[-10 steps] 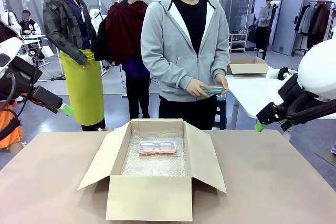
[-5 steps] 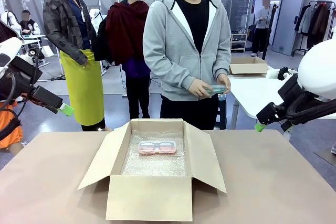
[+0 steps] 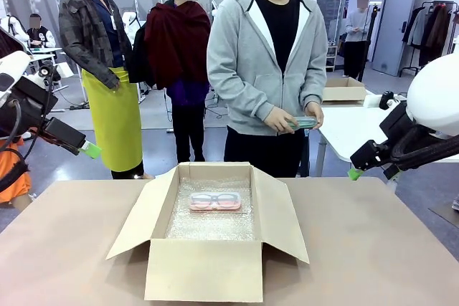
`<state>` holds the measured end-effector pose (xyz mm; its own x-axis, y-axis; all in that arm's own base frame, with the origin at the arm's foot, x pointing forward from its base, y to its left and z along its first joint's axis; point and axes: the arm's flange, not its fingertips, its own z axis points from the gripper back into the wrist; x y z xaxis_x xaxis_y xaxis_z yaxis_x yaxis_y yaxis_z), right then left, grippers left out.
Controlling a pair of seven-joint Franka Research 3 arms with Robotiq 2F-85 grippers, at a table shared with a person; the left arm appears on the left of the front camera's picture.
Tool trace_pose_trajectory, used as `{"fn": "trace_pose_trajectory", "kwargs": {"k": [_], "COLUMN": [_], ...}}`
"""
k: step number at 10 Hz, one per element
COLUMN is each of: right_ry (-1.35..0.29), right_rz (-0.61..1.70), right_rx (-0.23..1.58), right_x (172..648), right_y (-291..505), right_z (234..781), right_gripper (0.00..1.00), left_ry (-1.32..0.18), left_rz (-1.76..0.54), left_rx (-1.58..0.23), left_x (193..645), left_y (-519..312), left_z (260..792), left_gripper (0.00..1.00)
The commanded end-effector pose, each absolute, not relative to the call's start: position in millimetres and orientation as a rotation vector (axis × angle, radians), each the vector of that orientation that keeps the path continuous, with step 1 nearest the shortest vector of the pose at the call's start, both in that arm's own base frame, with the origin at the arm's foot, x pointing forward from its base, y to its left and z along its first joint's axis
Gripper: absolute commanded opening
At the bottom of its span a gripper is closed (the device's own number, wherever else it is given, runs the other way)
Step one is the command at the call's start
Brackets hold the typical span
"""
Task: Pack the glasses set securely to prepare it for shipping.
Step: Put the Glasses case from the right side of the table into the Package Box.
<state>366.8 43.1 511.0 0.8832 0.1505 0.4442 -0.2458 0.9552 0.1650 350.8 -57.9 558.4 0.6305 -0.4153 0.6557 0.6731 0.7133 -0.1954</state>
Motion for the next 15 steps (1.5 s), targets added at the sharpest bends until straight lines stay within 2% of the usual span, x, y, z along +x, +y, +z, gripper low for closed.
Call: {"fn": "trace_pose_trajectory", "kwargs": {"k": [1,15], "right_ry": [-0.456,-0.456], "right_rz": [0.216,0.216], "right_rx": [0.218,0.218], "right_x": [368.6,368.6], "right_y": [42.2,42.2], "right_z": [510.1,510.1], "right_gripper": [1.0,1.0], "left_ry": [-0.632,-0.632], "left_rz": [-0.652,-0.652], "left_rx": [-0.474,-0.474], "left_x": [351.4,351.4], "left_y": [-56.8,-56.8], "left_z": [559.2,559.2], "left_gripper": [1.0,1.0]}}
